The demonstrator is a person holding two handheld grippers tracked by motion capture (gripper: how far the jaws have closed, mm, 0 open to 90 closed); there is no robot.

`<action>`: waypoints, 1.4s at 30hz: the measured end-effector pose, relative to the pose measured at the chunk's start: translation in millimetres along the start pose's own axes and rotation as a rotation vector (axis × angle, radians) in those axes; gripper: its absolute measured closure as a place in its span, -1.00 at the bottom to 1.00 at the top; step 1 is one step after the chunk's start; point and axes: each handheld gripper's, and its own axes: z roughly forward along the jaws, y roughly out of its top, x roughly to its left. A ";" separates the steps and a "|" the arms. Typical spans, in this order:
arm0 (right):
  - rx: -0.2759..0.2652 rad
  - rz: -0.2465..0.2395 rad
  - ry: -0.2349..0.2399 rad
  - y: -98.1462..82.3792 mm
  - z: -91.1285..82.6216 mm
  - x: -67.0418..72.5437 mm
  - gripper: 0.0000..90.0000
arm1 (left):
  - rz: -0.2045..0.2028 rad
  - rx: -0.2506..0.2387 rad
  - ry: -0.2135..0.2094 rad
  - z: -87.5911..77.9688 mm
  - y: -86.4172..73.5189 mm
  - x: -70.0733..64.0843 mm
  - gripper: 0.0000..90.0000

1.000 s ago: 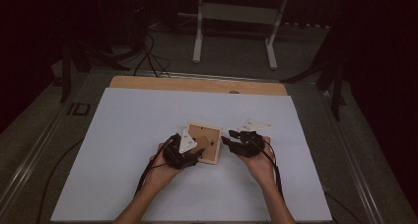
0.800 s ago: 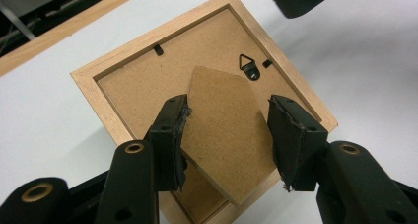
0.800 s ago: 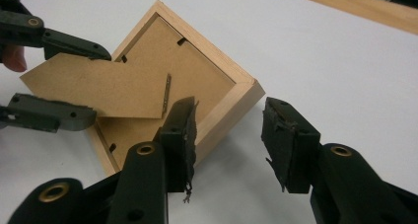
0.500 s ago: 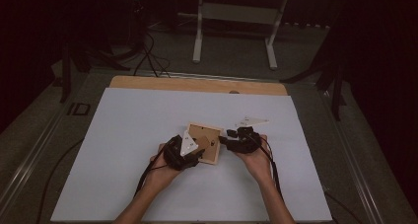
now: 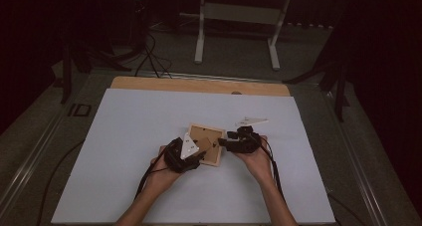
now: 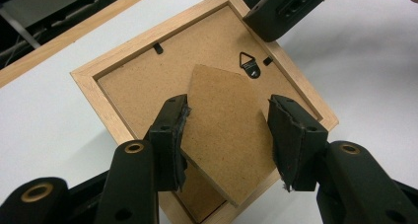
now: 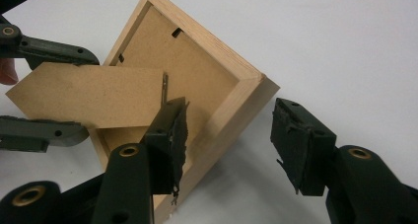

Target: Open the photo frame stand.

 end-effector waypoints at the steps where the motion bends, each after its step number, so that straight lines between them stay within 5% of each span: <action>1: 0.004 -0.002 0.005 0.6 1.2 0.3 0.02 | 0.002 -0.002 0.000 -0.1 -0.1 -0.2 0.15; 21: 0.015 0.074 0.081 2.7 13.9 -5.3 -0.16 | 0.037 -0.042 0.011 -3.0 -5.4 -4.6 0.15; 30: 0.015 0.110 0.111 2.5 15.3 -8.8 -0.08 | 0.030 -0.035 -0.028 -3.6 -6.3 -1.1 0.14; 38: -0.021 0.087 0.125 4.7 9.9 -4.5 0.06 | -0.039 -0.009 -0.115 1.5 -7.4 4.8 0.09; 42: -0.024 0.072 0.123 4.6 8.7 -3.4 0.06 | -0.114 0.002 -0.173 1.9 -8.4 13.6 0.16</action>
